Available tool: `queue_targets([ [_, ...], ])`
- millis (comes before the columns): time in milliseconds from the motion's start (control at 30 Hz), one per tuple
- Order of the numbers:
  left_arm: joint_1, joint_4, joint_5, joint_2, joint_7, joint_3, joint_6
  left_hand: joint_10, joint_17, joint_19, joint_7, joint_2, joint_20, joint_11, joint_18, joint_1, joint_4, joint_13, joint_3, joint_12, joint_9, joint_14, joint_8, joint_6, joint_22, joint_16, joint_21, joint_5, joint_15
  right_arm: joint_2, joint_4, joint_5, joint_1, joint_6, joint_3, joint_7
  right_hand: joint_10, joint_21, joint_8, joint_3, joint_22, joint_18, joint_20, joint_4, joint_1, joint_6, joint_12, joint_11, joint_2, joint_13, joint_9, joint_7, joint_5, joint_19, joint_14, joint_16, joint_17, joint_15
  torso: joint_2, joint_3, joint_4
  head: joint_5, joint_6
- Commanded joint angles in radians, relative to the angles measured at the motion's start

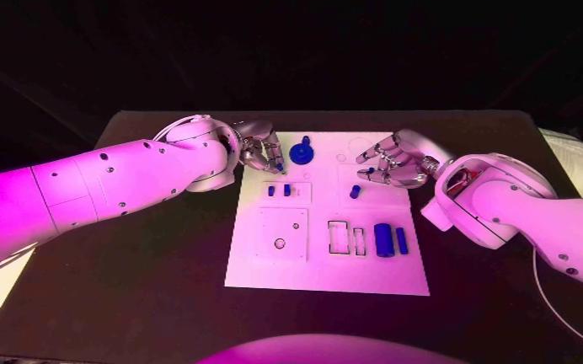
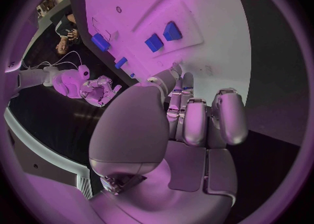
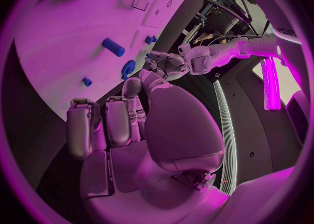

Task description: Assemble the parts on the task board

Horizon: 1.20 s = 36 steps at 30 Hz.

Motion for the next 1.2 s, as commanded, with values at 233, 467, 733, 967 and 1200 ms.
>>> queue_targets([
  [233, 0.000, -0.006, -0.009, 0.014, -0.009, 0.000, 0.038, 0.005, -0.002, 0.004, 0.002, -0.002, -0.001, 0.002, -0.009, -0.019, 0.000, 0.001, 0.001, -0.012, 0.001, 0.019, -0.006, 0.002, 0.047, 0.004, 0.003, -0.007, -0.004, 0.001, 0.002, -0.004, -0.001, 0.006, 0.000, 0.007, -0.004, -0.004, -0.005, 0.003, 0.000, 0.016, 0.000, 0.004, 0.012, 0.004, 0.004, -0.002, 0.001, 0.000, 0.001, 0.001, 0.005, -0.005, 0.033, -0.006, -0.002, -0.004, 0.000, 0.0006, -0.0019, 0.002, -0.001],
  [467, 0.000, -0.009, -0.016, 0.022, -0.011, -0.001, 0.046, 0.005, -0.003, 0.003, 0.002, -0.003, -0.001, 0.002, -0.009, -0.021, 0.000, 0.001, 0.001, -0.013, 0.001, 0.019, -0.006, 0.002, 0.046, 0.004, 0.001, -0.007, -0.004, 0.001, 0.003, -0.004, -0.001, 0.007, 0.000, 0.006, -0.004, -0.004, -0.005, 0.003, 0.000, 0.016, 0.000, 0.004, 0.012, 0.004, 0.004, -0.002, 0.001, 0.000, 0.001, 0.001, 0.005, -0.005, 0.033, -0.006, -0.002, -0.004, 0.000, 0.0004, -0.0008, 0.001, -0.003],
  [733, 0.000, -0.011, -0.019, 0.023, -0.019, -0.001, 0.056, 0.005, -0.003, 0.003, 0.002, -0.003, -0.001, 0.002, -0.009, -0.021, 0.000, 0.001, 0.001, -0.013, 0.001, 0.019, -0.006, 0.002, 0.046, 0.004, 0.001, -0.007, -0.004, 0.000, 0.004, -0.004, -0.001, 0.008, 0.000, 0.006, -0.004, -0.004, -0.005, 0.003, 0.000, 0.016, 0.000, 0.004, 0.012, 0.004, 0.004, -0.002, 0.001, 0.000, 0.001, 0.001, 0.005, -0.005, 0.033, -0.006, -0.002, -0.004, -0.001, 0.0004, -0.0006, 0.000, -0.005],
  [967, 0.000, -0.013, -0.020, 0.026, -0.022, -0.002, 0.065, 0.006, -0.003, 0.003, 0.002, -0.003, -0.001, 0.002, -0.009, -0.022, 0.000, 0.001, 0.001, -0.014, 0.001, 0.019, -0.007, 0.002, 0.046, 0.003, 0.001, -0.007, -0.004, 0.000, 0.004, -0.004, -0.001, 0.007, 0.000, 0.006, -0.004, -0.004, -0.005, 0.003, 0.000, 0.016, 0.000, 0.004, 0.012, 0.004, 0.004, -0.002, 0.001, 0.000, 0.001, 0.001, 0.005, -0.005, 0.033, -0.006, -0.002, -0.004, 0.000, 0.0003, -0.0008, -0.001, -0.006],
  [1200, -0.001, -0.016, -0.022, 0.029, -0.025, -0.002, 0.070, 0.006, -0.004, 0.003, 0.001, -0.004, -0.001, 0.002, -0.009, -0.022, 0.000, 0.001, 0.001, -0.014, 0.001, 0.019, -0.007, 0.003, 0.046, 0.003, 0.000, -0.007, -0.004, -0.001, 0.006, -0.004, -0.001, 0.007, 0.000, 0.007, -0.004, -0.004, -0.005, 0.003, 0.000, 0.016, 0.000, 0.004, 0.012, 0.004, 0.004, -0.002, 0.001, 0.000, 0.001, 0.001, 0.005, -0.005, 0.033, -0.006, -0.002, -0.004, 0.000, 0.0003, -0.0009, 0.000, -0.007],
])
